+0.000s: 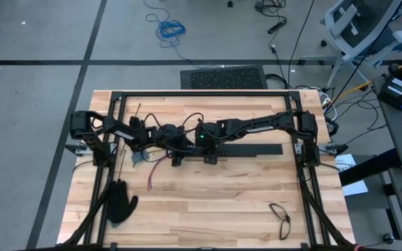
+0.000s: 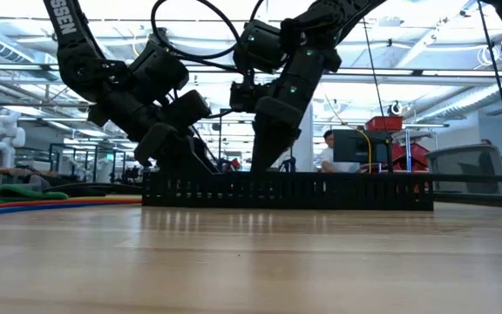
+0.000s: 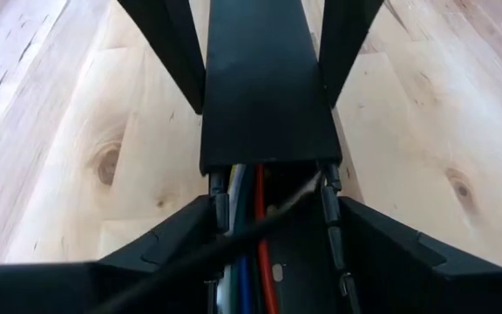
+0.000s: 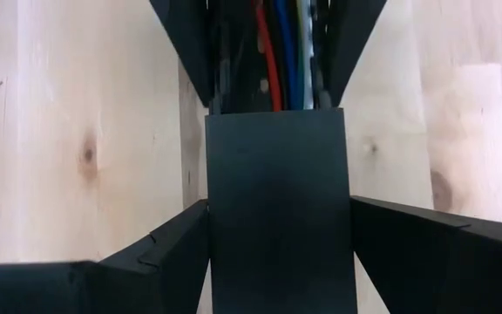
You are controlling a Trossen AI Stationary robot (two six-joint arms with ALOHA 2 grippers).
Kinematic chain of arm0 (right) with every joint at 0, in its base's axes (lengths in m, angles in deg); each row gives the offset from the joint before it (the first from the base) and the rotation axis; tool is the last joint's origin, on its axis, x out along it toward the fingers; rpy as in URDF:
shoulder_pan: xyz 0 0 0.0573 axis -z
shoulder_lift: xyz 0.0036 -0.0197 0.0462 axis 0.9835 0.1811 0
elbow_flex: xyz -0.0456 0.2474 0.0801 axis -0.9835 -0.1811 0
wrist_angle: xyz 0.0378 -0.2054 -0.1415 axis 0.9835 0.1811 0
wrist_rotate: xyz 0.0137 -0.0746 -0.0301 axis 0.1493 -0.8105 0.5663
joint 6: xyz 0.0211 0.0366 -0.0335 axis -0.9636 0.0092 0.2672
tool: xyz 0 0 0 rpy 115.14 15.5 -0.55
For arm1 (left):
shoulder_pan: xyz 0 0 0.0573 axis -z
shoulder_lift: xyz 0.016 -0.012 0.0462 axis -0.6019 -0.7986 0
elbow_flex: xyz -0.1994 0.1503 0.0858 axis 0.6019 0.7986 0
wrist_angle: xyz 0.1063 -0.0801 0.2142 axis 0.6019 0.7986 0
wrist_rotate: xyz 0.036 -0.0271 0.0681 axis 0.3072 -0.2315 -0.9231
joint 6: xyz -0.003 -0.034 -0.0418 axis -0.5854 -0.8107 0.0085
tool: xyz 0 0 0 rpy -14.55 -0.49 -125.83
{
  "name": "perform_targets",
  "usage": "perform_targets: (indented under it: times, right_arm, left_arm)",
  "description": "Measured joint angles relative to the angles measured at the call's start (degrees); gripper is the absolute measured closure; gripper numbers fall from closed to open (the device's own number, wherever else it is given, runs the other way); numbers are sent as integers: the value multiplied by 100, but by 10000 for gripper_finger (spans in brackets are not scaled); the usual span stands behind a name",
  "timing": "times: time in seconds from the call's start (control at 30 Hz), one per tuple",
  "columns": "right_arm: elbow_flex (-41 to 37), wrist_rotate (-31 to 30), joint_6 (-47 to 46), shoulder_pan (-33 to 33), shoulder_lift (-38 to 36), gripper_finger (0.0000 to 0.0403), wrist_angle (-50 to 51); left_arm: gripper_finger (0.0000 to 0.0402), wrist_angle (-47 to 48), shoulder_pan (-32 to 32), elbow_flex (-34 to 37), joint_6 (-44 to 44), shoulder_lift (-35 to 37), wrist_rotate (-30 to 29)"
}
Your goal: Ziptie cables
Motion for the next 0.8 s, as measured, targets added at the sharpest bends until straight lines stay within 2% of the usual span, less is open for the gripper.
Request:
perform_targets:
  times: [0.5, 0.8]
  right_arm:
    - [-11, 31, -20, 0, 5, 156, -310]
    - [-11, 52, -6, 0, 5, 156, -306]
  left_arm:
    - [169, -13, 0, 2, -1, 0, -13]
    - [169, -7, 4, 0, -295, 14, -19]
